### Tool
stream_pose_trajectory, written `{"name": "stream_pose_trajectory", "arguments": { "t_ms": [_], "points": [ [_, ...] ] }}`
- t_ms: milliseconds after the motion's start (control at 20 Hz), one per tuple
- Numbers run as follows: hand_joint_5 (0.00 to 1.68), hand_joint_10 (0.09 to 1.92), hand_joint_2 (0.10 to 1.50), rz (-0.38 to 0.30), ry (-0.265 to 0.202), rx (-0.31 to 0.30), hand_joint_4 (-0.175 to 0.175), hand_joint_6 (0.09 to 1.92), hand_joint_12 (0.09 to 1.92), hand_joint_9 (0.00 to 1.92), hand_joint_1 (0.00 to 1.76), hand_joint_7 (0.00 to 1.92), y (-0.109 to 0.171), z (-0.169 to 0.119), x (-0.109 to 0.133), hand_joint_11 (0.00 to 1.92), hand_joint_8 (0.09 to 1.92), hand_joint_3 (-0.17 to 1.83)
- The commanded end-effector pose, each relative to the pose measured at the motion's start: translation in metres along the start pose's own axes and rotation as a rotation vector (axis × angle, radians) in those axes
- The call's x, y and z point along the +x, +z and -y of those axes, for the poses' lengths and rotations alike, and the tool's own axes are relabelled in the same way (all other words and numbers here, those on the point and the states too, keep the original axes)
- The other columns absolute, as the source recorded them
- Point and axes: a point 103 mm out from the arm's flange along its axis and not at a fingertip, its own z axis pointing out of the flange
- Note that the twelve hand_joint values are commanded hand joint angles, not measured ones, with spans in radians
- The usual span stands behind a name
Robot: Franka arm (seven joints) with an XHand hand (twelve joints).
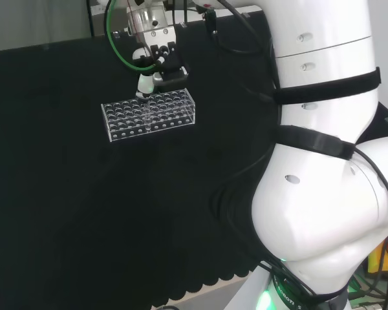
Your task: Pick up the test tube.
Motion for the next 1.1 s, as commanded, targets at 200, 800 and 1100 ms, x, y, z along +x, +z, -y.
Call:
{"name": "stream_pose_trajectory", "arguments": {
  "t_ms": [200, 800, 1100],
  "points": [
    [0.93, 0.6, 0.59, -0.019, -0.002, -0.008, -0.175, 0.63, 1.3, 1.37, 1.08, 1.41, 0.002, 0.0, 0.013, 0.77, 0.67, 0.73],
    [1.37, 0.69, 0.65, -0.17, 0.093, -0.204, -0.175, 0.45, 0.87, 1.68, 1.25, 1.66, -0.007, 0.004, 0.01, 1.34, 0.49, 0.61],
    [1.39, 0.7, 0.66, -0.214, 0.102, -0.198, -0.175, 0.4, 0.85, 1.69, 1.24, 1.74, -0.016, 0.008, 0.008, 1.36, 0.44, 0.57]
  ]
}}
